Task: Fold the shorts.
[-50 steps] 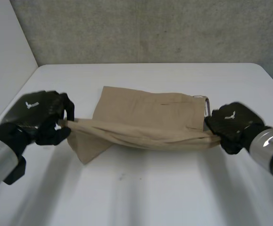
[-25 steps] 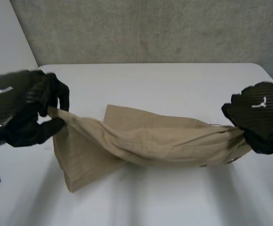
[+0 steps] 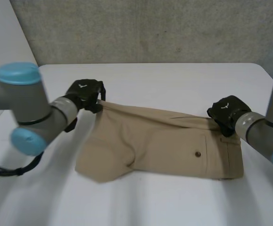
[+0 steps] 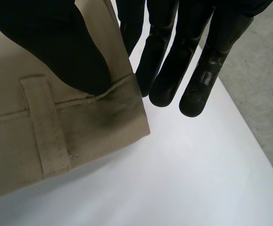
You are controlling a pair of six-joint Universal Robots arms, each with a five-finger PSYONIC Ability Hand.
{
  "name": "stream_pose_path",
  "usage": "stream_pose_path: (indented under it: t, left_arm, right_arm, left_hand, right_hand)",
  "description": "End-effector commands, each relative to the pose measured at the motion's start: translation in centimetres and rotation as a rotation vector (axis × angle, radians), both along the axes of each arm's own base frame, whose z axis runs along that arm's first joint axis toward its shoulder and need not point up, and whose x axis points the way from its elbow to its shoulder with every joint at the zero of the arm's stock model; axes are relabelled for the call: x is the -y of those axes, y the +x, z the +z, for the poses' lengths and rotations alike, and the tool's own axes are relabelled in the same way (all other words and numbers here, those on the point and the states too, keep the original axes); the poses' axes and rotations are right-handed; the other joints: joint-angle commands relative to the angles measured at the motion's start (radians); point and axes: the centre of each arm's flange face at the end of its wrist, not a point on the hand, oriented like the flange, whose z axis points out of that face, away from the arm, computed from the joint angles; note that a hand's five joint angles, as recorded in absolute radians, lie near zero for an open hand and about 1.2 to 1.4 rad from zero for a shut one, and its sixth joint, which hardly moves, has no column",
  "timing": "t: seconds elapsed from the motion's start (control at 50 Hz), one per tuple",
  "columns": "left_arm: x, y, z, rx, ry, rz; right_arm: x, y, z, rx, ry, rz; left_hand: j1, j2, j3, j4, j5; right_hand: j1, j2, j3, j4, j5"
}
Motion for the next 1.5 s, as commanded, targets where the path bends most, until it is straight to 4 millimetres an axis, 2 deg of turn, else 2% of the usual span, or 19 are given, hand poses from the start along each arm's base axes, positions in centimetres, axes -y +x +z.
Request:
stream_pose_path:
  t: [0.02,0.14,0.28,0.3,0.32,0.34,0.36,0.38,0.42,0.44,0.52,0.58,0.64,0.76,0.86,0.96,1.28,1.38,1.5]
  left_arm:
    - [2.8,-2.3,-3.5,0.126,-0.095,-0.011]
    - [3.3,-2.8,-4.5,0.161,-0.118,-0.015]
    - [3.5,-2.5,-4.4,0.167,-0.126,0.021]
    - [3.5,-2.6,-4.4,0.167,-0.128,0.024]
    - [3.3,-2.8,-4.3,0.166,-0.133,0.018]
    - [3.1,-2.9,-4.3,0.166,-0.134,0.015]
    - [2.9,-3.1,-4.3,0.165,-0.137,0.013]
    - [2.7,-3.3,-4.3,0.165,-0.139,0.010]
    - [2.0,-4.0,-3.1,0.152,-0.162,-0.007]
    - [1.7,-4.1,-2.4,0.146,-0.174,-0.009]
    - [0.5,-3.9,0.5,0.122,-0.216,-0.011]
    - [-0.9,-3.4,2.9,0.095,-0.251,-0.006]
    - [-2.7,-3.0,4.2,0.090,-0.253,-0.015]
    - [-5.7,-1.9,4.4,0.104,-0.215,-0.030]
    - [-7.9,-0.8,3.4,0.091,-0.136,-0.026]
    - [-9.5,0.1,2.2,0.032,-0.030,-0.010]
    - [-10.6,0.7,0.2,0.033,0.052,-0.002]
    - [-10.7,0.7,0.2,0.031,0.048,-0.002]
    - [-10.7,0.8,0.2,0.030,0.045,0.001]
  right_arm:
    - [3.0,0.6,-2.9,-0.006,-0.064,-0.020]
    - [3.8,0.9,-4.4,-0.005,-0.080,-0.009]
    - [4.5,1.3,-4.2,-0.016,-0.147,0.006]
    - [4.8,1.4,-3.9,-0.009,-0.172,0.004]
    - [5.1,1.4,-3.7,-0.007,-0.189,-0.002]
    - [5.2,1.4,-3.3,-0.001,-0.206,-0.008]
    - [5.5,1.3,-2.4,0.016,-0.236,-0.024]
    - [5.6,1.3,-1.6,0.028,-0.257,-0.033]
    - [5.6,1.2,0.2,0.061,-0.302,-0.048]
    - [5.4,1.1,2.2,0.109,-0.340,-0.063]
    - [4.3,0.6,5.8,0.234,-0.389,-0.091]
    - [3.0,0.2,7.4,0.298,-0.386,-0.104]
    - [1.6,-0.4,8.0,0.342,-0.359,-0.115]
    - [-2.2,-1.8,6.9,0.344,-0.208,-0.100]
    - [-5.4,-3.7,2.7,0.325,0.013,-0.111]
    - [-7.4,-4.8,-0.7,0.330,0.138,-0.133]
    - [-6.0,-5.8,-5.4,0.337,0.127,-0.165]
    - [-5.1,-5.9,-5.8,0.335,0.095,-0.164]
    - [-3.8,-6.9,-4.9,0.329,0.050,-0.206]
  left_hand:
    - [0.267,0.197,0.204,0.197,0.257]
    - [0.267,0.197,0.204,0.197,0.257]
    - [0.267,0.197,0.204,0.197,0.257]
    - [0.267,0.197,0.204,0.197,0.257]
    - [-0.050,-0.119,-0.112,-0.120,-0.060]
    - [-0.469,-0.538,-0.531,-0.539,-0.478]
    - [-0.897,-0.967,-0.960,-0.967,-0.907]
    - [-0.955,-1.025,-1.018,-1.025,-0.965]
    - [-0.955,-1.025,-1.018,-1.025,-0.965]
    - [-0.955,-1.025,-1.018,-1.025,-0.965]
    - [-0.955,-1.025,-1.018,-1.025,-0.965]
    - [-0.955,-1.025,-1.018,-1.025,-0.965]
    - [-0.955,-1.025,-1.018,-1.025,-0.965]
    - [-0.955,-1.025,-1.018,-1.025,-0.965]
    - [-0.955,-1.025,-1.018,-1.025,-0.965]
    - [-0.955,-1.025,-1.018,-1.025,-0.965]
    - [-0.955,-1.025,-1.018,-1.025,-0.965]
    - [-0.955,-1.025,-1.018,-1.025,-0.965]
    - [-0.955,-1.025,-1.018,-1.025,-0.965]
  right_hand:
    - [0.443,0.214,0.198,0.204,0.221]
    - [0.443,0.214,0.198,0.204,0.221]
    - [0.443,0.214,0.198,0.204,0.221]
    - [-0.027,-0.256,-0.272,-0.265,-0.249]
    - [-0.372,-0.600,-0.617,-0.610,-0.594]
    - [-0.686,-0.915,-0.931,-0.925,-0.908]
    - [-0.779,-1.008,-1.024,-1.017,-1.001]
    - [-0.779,-1.008,-1.024,-1.017,-1.001]
    - [-0.779,-1.008,-1.024,-1.017,-1.001]
    - [-0.779,-1.008,-1.024,-1.017,-1.001]
    - [-0.779,-1.008,-1.024,-1.017,-1.001]
    - [-0.779,-1.008,-1.024,-1.017,-1.001]
    - [-0.779,-1.008,-1.024,-1.017,-1.001]
    - [-0.710,-0.939,-0.955,-0.948,-0.932]
    - [-0.464,-0.692,-0.709,-0.702,-0.686]
    - [-0.434,-0.663,-0.679,-0.672,-0.656]
    - [-0.200,-0.428,-0.445,-0.438,-0.421]
    - [0.442,0.213,0.197,0.204,0.220]
    - [0.443,0.214,0.198,0.204,0.221]
